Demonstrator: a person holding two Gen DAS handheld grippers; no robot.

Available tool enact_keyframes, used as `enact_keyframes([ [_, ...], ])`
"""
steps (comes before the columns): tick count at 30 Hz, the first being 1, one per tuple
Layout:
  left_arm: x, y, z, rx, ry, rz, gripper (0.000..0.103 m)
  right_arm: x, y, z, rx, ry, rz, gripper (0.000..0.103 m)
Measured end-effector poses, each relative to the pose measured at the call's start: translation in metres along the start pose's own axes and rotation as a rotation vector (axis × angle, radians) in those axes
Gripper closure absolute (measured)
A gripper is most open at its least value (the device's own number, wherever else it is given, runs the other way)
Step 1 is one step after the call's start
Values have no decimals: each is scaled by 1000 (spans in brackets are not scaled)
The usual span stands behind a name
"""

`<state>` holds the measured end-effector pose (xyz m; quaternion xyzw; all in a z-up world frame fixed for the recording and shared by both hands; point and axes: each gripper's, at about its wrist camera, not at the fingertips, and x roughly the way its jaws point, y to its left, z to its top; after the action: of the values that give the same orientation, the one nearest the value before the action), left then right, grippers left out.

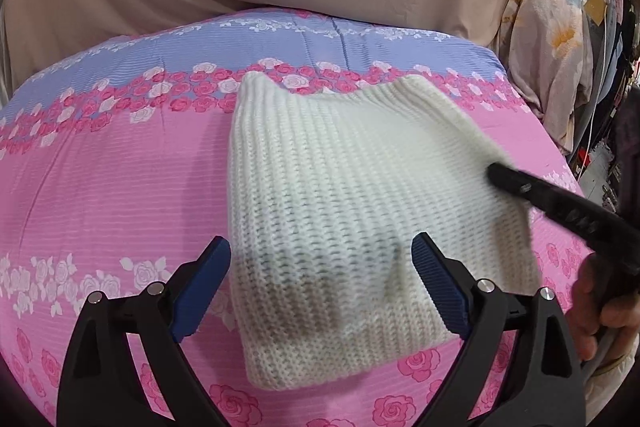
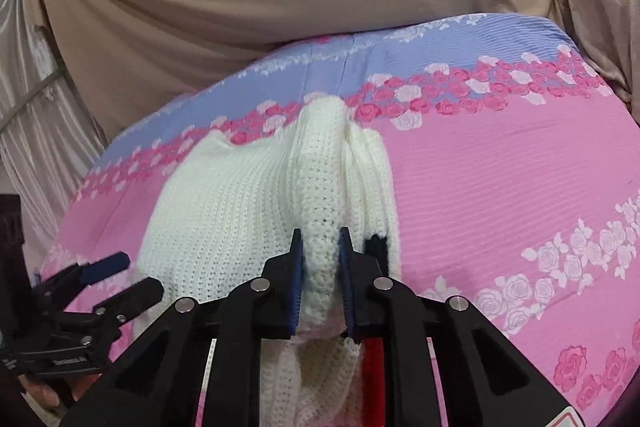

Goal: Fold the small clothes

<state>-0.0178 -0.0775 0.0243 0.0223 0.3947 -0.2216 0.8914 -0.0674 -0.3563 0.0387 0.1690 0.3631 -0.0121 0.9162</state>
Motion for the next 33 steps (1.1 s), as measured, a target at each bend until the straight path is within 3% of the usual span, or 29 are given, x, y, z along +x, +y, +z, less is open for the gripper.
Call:
enact_keyframes([
  [2, 4, 0, 1, -7, 7, -4, 13, -1, -10, -2, 20, 5, -22, 89],
  [5, 14, -3, 0, 1, 24, 0, 13, 27, -21, -14, 25, 80, -58, 87],
  [11, 22, -6, 0, 3, 35, 20, 11, 17, -11, -12, 8, 55, -83, 78],
  [13, 22, -4, 0, -6, 37, 20, 11, 6, -6, -13, 14, 38, -89, 58],
  [16, 19, 1, 4, -42, 29, -5, 10, -4, -4, -18, 13, 19, -114, 36],
  [19, 22, 3, 7, -64, 34, -43, 5, 0, -10, -24, 45, 51, -100, 32],
  [26, 43, 3, 8, -79, 49, -16, 5, 30, -25, -30, 175, 139, 26, 27],
  [33, 51, 7, 15, -105, 54, 2, 5, 44, -21, -26, 169, 151, 57, 23],
])
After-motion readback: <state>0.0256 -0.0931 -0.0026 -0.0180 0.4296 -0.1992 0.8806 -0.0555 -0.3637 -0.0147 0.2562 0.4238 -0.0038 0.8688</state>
